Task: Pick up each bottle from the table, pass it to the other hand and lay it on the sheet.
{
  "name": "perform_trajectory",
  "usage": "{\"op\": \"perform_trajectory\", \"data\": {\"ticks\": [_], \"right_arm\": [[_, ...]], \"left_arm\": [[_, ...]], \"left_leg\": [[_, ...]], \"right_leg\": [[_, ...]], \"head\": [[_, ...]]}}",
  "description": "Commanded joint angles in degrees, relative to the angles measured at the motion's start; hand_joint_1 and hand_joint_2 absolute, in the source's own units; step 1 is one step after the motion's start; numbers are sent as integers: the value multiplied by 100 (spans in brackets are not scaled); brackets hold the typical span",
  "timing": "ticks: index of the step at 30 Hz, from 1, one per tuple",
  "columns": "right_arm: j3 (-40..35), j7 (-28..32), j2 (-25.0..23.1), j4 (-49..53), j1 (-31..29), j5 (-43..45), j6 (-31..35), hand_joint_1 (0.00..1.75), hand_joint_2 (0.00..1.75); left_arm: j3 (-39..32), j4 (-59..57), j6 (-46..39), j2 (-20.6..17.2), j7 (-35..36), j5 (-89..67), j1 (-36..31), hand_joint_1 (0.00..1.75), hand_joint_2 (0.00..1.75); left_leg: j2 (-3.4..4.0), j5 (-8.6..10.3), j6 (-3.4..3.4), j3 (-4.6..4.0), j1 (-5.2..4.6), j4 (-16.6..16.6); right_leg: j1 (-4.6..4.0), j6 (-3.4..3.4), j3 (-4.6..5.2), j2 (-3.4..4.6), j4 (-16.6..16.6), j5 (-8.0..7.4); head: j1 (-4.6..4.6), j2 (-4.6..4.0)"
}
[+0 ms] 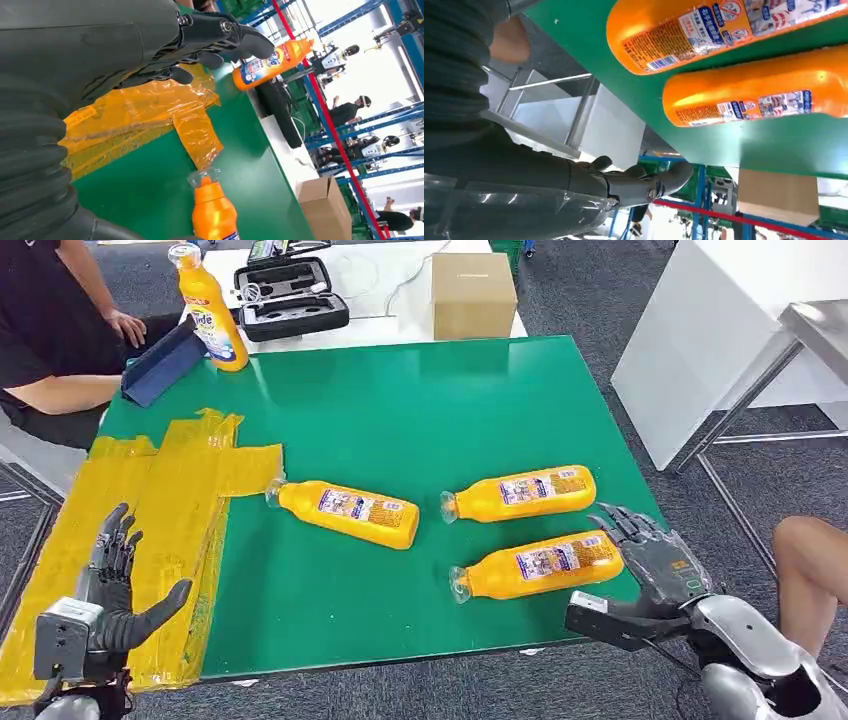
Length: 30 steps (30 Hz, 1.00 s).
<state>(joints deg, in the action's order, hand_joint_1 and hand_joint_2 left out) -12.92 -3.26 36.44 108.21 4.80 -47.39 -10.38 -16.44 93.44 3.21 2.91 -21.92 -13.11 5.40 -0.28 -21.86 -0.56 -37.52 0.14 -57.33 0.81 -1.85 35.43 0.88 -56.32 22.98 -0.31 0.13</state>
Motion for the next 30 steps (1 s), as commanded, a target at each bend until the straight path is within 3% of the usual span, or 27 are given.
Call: {"op": "perform_trajectory", "data": {"ticks": [1, 12, 19, 21, 25, 26, 30], "right_arm": [[-354, -70, 21, -826, -818, 245, -449, 0, 175], [-1549, -133, 240, -1958, -2255, 619, -994, 0, 175], [-2324, -101, 70, -2526, -3078, 802, -1158, 0, 175], [-2416, -85, 82, -2558, -3142, 860, -1175, 0, 175], [-2756, -56, 99, -2721, -3345, 1046, -1251, 0, 175], [-2826, -52, 91, -2764, -3377, 1091, -1260, 0, 175], [-2876, -44, 79, -2802, -3400, 1117, -1275, 0, 175]], "left_arm": [[55, -222, 33, 39, 67, 11, -158, 0, 175], [244, -415, 45, -94, 146, 91, -358, 0, 175], [291, -498, 37, -155, 178, 140, -426, 0, 175], [299, -509, 37, -169, 181, 147, -436, 0, 175], [308, -532, 28, -211, 190, 182, -463, 0, 175], [316, -540, 29, -218, 192, 187, -472, 0, 175], [322, -550, 30, -224, 193, 189, -479, 0, 175]], "left_leg": [[13, -7, 3, 25, 1, 3], [16, 0, -3, 27, 1, 4], [26, -5, 1, 47, 2, 6], [18, 3, -2, 28, 2, 5], [24, -14, 1, 72, 3, 4], [16, 5, -5, 25, 2, 3], [18, 2, -4, 32, 2, 3]], "right_leg": [[-2, 5, -22, 6, 6, 2], [-2, 5, -25, 7, 6, -1], [-4, 9, -43, 12, 8, 2], [-4, 5, -26, 8, 6, -2], [-8, 14, -70, 6, 6, 15], [-4, 5, -26, 6, 4, -1], [-5, 6, -32, 7, 4, 1]], "head": [[0, 0], [0, 0], [0, 0], [-2, 0], [0, 0], [0, 0], [0, 0]]}}
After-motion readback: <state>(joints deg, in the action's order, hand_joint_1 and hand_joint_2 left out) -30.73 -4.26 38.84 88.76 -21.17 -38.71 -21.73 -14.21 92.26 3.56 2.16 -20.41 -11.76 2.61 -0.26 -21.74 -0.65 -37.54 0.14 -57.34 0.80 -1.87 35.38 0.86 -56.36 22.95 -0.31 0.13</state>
